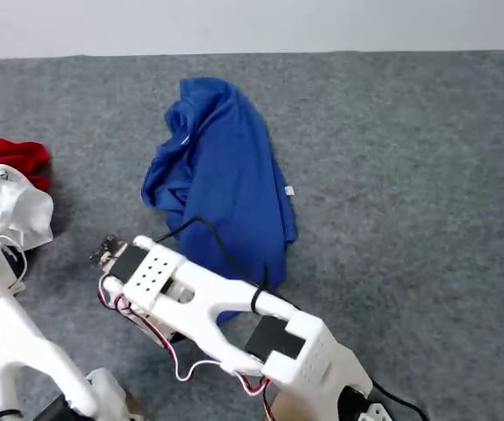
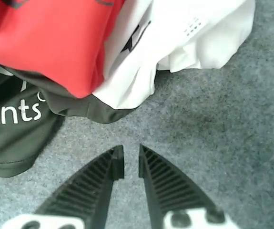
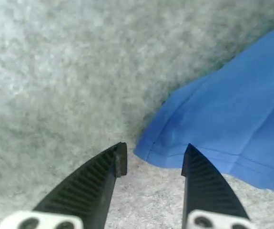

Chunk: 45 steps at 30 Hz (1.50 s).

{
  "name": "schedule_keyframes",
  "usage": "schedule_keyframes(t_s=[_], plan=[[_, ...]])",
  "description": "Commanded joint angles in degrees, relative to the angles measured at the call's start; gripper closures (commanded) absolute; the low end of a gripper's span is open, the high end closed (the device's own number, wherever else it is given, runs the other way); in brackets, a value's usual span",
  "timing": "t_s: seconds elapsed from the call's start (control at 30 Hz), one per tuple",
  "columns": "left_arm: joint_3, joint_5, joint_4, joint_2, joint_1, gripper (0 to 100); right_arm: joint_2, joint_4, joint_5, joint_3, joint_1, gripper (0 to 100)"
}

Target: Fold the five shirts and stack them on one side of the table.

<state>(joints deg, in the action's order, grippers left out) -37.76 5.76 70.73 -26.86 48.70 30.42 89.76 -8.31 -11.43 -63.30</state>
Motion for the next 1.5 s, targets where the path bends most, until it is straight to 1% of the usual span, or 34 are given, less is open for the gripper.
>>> schedule_keyframes(t_s=[0.0, 0.17, 0.37, 0.43, 0.57, 0.67, 0.73, 0.83, 0.87, 0.9, 1.03, 1.13, 1.23, 1.47], plan=[[0.2, -0.3, -0.9, -1.8, -0.2, 94, 0.5, -0.1, 0.3, -2.5, 0.3, 79.9], [0.4, -0.3, -1.0, -1.8, -0.2, 94, 4.8, -0.5, 0.4, -2.8, 2.0, 80.0], [0.4, -0.3, -2.1, -1.7, -0.2, 94, 6.5, 0.3, 0.7, -3.4, 4.5, 80.7], [0.4, -0.3, -2.1, -1.6, -0.2, 94, 6.3, 0.0, 0.8, -3.4, 5.2, 85.0], [0.3, -0.3, -2.1, -1.5, -0.2, 94, 6.2, 0.5, 1.0, -3.4, 5.9, 99.1], [0.3, -0.3, -2.1, -1.8, -0.2, 94, 6.0, 1.6, 2.2, -3.7, 6.5, 98.6], [0.3, -0.3, -2.0, -1.8, -0.3, 94, 6.0, 3.5, 4.0, -5.5, 6.6, 98.9], [0.5, -0.3, -1.8, -1.8, -0.3, 94, 6.0, 9.8, 7.3, -10.4, 7.9, 98.9], [0.5, -0.3, -1.7, -1.8, -0.3, 94, 6.0, 12.8, 8.3, -12.9, 8.8, 98.9], [0.6, -0.3, -1.7, -1.8, -0.3, 94, 5.7, 13.6, 9.5, -14.3, 10.1, 98.9], [1.2, -0.3, 0.1, -1.8, -2.0, 94, -4.4, 13.1, 15.2, -12.4, 16.3, 99.0], [3.2, -0.3, 3.0, -1.8, -4.8, 94, -13.4, 13.1, 20.9, -11.0, 18.9, 99.0], [5.2, -0.4, 4.6, -1.8, -8.3, 94, -21.5, 13.2, 23.7, -8.9, 20.9, 99.0], [10.0, -0.6, 8.5, -1.8, -16.3, 94, -40.4, 13.2, 30.0, 5.0, 27.8, 99.0]])
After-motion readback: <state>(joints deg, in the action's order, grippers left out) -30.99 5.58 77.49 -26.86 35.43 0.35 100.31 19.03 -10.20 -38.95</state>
